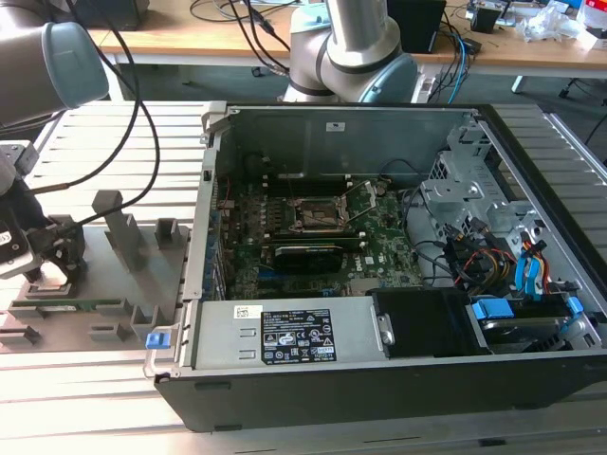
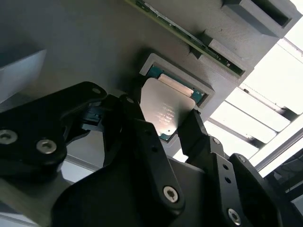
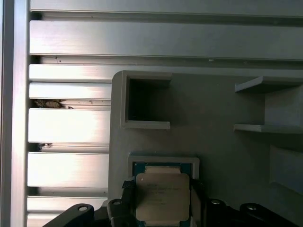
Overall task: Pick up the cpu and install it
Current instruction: 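Pick up the cpu and move it towards the insertion slot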
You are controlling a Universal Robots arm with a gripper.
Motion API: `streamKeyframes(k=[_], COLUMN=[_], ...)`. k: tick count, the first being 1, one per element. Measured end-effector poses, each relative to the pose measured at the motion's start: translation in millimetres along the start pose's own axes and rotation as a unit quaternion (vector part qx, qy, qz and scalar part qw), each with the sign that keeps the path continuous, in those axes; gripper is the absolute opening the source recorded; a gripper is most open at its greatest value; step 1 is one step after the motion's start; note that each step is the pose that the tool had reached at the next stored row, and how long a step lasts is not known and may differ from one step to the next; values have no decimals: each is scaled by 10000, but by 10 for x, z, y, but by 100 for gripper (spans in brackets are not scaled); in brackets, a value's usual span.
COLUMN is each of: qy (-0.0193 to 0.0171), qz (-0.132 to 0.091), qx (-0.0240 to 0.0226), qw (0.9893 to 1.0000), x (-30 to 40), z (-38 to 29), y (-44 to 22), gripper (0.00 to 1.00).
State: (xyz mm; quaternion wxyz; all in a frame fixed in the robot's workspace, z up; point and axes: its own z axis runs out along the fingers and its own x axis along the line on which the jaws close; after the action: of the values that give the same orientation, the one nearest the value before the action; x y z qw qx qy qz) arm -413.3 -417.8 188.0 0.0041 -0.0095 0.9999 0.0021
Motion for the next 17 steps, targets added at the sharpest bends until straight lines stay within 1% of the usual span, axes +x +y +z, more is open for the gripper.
streamKeyframes(k=[14,15,17], qy=[-1,-2,0], qz=[0,0,0], qx=[1,0,1], qw=[10000,10000,10000], x=[0,-1,0], z=[0,-3,-29], y=[0,0,0], gripper=[55,55,55])
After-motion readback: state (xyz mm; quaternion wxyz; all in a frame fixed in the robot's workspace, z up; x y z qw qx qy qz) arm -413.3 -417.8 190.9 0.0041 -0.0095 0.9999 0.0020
